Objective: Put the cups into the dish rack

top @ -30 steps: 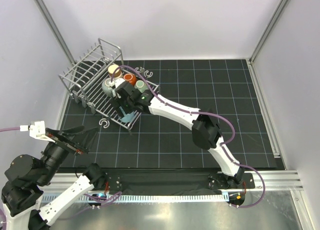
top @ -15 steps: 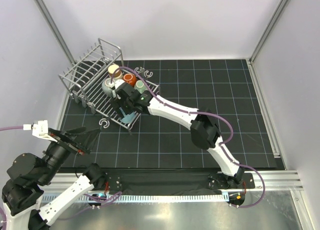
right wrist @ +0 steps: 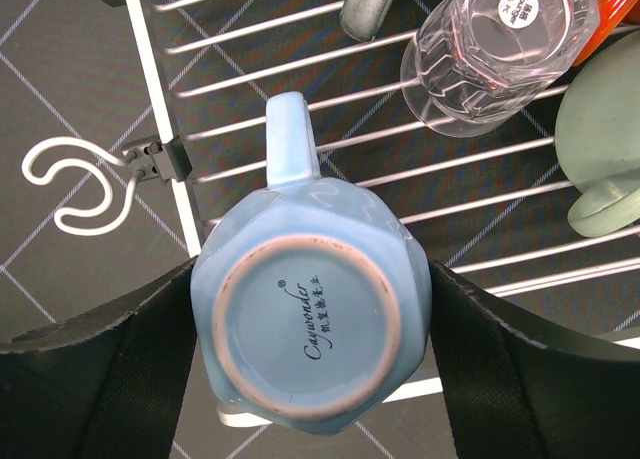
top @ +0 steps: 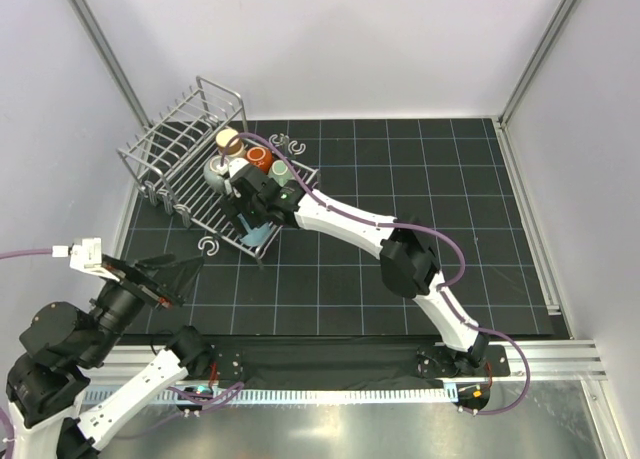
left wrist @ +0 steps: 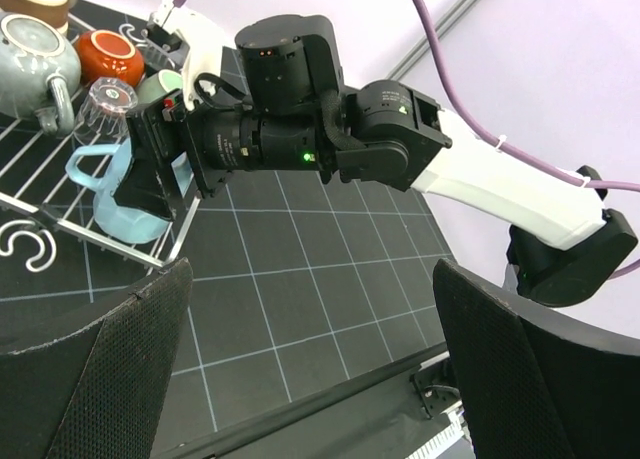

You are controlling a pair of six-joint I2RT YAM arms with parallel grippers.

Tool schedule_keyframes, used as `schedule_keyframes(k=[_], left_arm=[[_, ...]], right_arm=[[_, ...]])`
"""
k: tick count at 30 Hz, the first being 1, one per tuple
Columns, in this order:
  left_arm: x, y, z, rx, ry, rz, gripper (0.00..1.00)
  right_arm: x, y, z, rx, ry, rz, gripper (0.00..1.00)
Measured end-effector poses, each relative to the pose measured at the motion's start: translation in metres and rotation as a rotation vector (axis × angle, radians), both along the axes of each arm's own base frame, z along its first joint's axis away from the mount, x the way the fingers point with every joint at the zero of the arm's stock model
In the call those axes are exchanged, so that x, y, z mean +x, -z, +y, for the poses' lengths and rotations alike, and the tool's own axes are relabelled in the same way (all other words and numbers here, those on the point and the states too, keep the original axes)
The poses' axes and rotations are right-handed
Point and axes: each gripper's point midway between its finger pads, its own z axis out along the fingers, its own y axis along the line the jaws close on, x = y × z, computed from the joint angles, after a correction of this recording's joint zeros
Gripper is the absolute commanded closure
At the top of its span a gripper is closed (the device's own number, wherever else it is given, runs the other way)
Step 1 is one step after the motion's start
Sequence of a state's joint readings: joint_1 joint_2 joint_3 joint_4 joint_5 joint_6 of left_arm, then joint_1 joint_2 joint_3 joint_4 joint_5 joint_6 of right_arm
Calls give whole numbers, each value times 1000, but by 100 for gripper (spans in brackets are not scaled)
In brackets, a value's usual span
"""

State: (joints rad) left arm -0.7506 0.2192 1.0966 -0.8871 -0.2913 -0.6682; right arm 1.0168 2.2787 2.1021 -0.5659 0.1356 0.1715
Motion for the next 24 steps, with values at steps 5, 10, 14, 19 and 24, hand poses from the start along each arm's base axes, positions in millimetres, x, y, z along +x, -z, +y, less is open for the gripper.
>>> schedule_keyframes(k=[5, 10, 14, 19, 24], left_arm=[[5, 7, -5, 25, 4, 20, 0], [8, 11, -8, 45, 5, 26, 0], [9, 14, -9, 55, 5, 31, 0], [11, 14, -10, 60, 5, 32, 0], [13, 15, -12, 65, 4, 39, 0]], right_arm=[[1, -7, 1, 4, -5, -9, 0], [4, -19, 5, 27, -8, -28, 0], [5, -25, 6, 36, -7, -34, 0], [5, -39, 2, 44, 4, -49, 0], [-5, -72, -15, 86, 28, -62, 0]])
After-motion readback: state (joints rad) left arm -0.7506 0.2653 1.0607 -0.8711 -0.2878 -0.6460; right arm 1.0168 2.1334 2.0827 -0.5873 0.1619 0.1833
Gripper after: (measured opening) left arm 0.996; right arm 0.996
